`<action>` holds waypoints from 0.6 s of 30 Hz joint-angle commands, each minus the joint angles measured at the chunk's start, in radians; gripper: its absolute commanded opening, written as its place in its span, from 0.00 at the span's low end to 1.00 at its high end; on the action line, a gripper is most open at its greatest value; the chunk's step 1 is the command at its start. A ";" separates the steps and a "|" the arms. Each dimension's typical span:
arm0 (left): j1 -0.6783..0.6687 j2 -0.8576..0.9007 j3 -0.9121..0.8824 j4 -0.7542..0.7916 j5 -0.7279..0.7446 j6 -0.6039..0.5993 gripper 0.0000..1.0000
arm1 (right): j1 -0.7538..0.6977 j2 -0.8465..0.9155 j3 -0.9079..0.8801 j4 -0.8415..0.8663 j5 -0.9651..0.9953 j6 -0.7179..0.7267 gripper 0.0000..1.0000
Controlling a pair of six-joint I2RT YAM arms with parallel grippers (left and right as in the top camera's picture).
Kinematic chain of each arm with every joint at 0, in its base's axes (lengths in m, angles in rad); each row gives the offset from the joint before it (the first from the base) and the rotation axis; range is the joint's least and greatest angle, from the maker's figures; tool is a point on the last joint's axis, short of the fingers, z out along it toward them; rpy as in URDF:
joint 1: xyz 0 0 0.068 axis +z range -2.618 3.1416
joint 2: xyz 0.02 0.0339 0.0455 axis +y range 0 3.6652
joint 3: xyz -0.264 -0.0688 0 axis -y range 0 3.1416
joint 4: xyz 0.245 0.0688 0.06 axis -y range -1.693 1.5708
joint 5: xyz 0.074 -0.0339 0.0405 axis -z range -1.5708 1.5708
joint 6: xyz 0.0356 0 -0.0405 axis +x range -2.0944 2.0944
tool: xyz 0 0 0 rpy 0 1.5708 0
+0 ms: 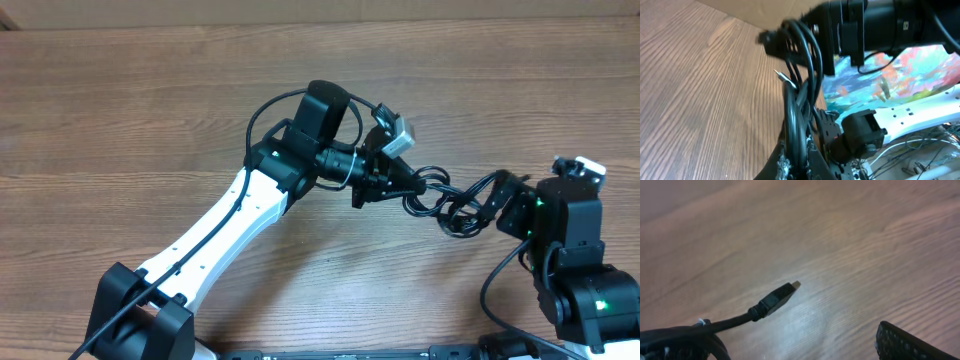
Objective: Untangle cables
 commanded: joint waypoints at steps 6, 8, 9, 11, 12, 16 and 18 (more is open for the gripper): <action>-0.006 -0.020 0.011 -0.047 0.080 0.054 0.04 | -0.008 -0.002 0.010 0.116 0.129 0.023 1.00; -0.006 -0.020 0.011 -0.046 0.077 0.054 0.04 | -0.008 -0.002 0.010 0.085 0.132 0.023 1.00; -0.004 -0.020 0.011 -0.046 0.063 0.054 0.04 | -0.008 -0.002 0.010 0.055 0.130 0.024 1.00; 0.010 -0.020 0.011 -0.048 0.017 0.053 0.04 | -0.008 -0.002 0.010 -0.009 0.120 0.024 1.00; 0.021 -0.020 0.011 -0.051 -0.005 0.053 0.04 | -0.008 -0.002 0.010 -0.036 0.109 0.024 1.00; 0.092 -0.020 0.011 -0.045 -0.021 0.053 0.04 | -0.008 -0.002 0.010 -0.130 -0.082 0.023 1.00; 0.126 -0.020 0.011 -0.037 -0.024 0.041 0.04 | -0.008 -0.002 0.010 -0.142 -0.241 0.023 1.00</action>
